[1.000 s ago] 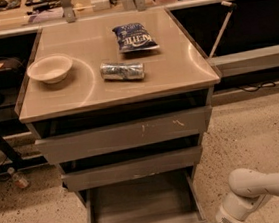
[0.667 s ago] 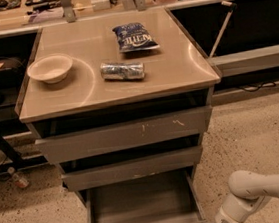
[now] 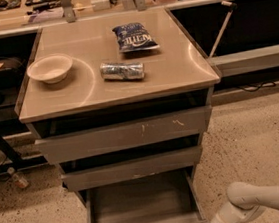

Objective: Close bottom drawer

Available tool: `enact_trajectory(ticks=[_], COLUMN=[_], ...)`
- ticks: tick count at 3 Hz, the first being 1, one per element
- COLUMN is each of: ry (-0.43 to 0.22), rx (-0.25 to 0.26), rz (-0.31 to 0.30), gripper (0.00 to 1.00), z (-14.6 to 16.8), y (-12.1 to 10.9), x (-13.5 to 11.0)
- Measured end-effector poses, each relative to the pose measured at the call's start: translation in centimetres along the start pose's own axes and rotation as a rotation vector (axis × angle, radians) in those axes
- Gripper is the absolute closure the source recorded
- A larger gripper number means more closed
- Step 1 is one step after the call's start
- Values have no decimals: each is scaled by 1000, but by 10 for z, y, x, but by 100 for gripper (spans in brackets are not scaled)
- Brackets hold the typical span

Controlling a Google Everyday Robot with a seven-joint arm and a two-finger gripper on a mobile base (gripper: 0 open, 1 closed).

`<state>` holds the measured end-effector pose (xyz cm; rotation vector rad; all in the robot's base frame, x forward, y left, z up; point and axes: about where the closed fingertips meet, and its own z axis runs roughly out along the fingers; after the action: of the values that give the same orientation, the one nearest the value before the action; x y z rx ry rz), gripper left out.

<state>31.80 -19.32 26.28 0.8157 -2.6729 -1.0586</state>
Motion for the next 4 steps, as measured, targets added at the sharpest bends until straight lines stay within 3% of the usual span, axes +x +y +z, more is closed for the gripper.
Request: enact_trajectory(ticks=[1, 3, 4], ry=[-27, -36, -165], rx=[-49, -81, -112], rz=[65, 82, 126], gripper=[100, 100, 100], z=[33, 51, 63], y=[-21, -31, -59], x=[1, -2, -23])
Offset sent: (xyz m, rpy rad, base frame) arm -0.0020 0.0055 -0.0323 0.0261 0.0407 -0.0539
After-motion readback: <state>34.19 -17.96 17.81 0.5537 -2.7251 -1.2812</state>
